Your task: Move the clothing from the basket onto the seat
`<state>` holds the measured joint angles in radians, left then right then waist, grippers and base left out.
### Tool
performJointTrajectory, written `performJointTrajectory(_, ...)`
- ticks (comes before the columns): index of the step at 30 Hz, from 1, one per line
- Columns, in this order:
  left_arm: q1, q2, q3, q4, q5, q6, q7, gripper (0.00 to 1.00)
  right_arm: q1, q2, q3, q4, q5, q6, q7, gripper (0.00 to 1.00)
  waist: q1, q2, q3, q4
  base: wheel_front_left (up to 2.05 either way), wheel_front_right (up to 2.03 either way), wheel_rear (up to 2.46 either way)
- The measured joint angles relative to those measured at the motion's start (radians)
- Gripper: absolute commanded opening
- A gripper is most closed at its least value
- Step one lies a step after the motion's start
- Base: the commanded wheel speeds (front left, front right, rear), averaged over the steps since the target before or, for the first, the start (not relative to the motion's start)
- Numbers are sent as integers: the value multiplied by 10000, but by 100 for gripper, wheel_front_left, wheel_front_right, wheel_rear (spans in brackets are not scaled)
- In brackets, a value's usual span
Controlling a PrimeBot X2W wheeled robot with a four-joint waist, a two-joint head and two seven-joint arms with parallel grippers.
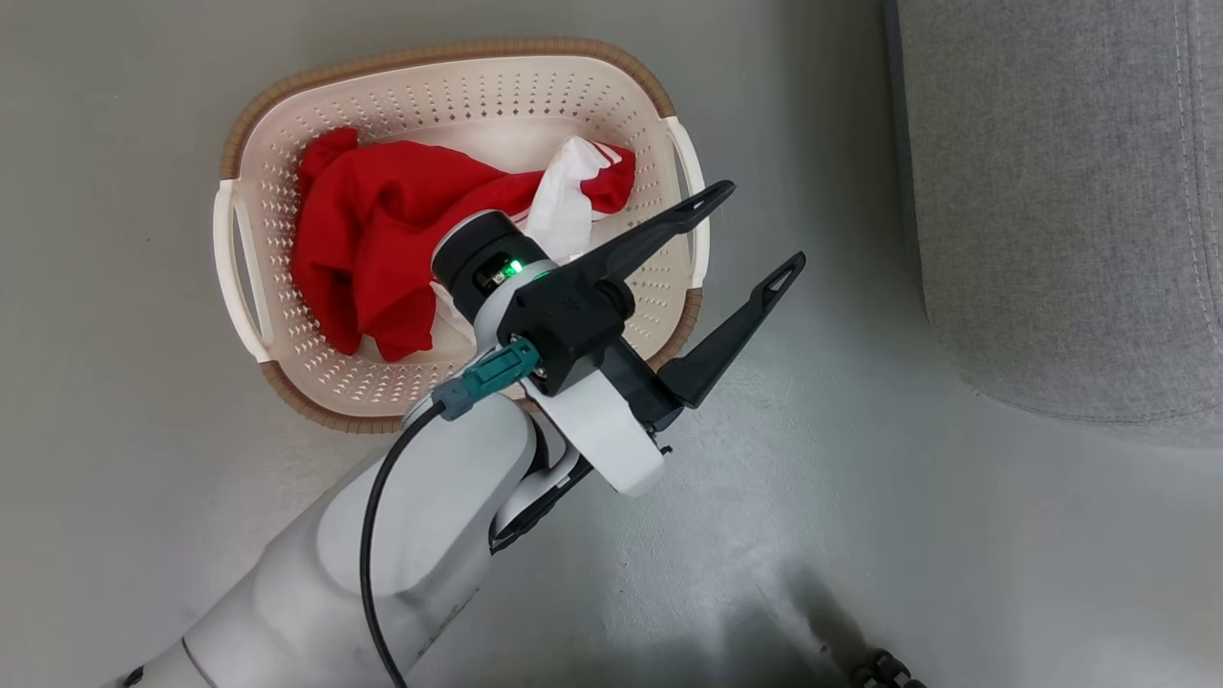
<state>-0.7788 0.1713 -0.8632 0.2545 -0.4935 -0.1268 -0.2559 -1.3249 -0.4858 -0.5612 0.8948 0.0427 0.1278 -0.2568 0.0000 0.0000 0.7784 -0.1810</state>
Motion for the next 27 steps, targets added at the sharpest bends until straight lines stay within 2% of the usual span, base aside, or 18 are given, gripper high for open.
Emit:
performJointTrajectory(6,1,-217,77,-2,-2,0,0,100,1178,706,991,336,1097,0,0,0,0,0,-217,45,0,0,0)
performJointTrajectory(11,12,-240,267,-2,-2,0,0,100,2355,947,1827,487,2165,0,2,0,0,0,-556,123,0,0,0)
performJointTrajectory(12,23,-244,303,0,-2,0,0,100,2551,1014,1910,447,2401,0,2,8,0,0,-634,141,0,0,0)
performJointTrajectory(14,93,-249,397,0,-4,0,0,100,2957,1085,2159,270,2780,0,2,100,0,0,-802,182,0,0,0)
performJointTrajectory(27,1137,-370,1369,33,-4,0,0,100,4992,1223,3845,-1168,3894,0,6,100,0,0,-2205,535,0,0,0)
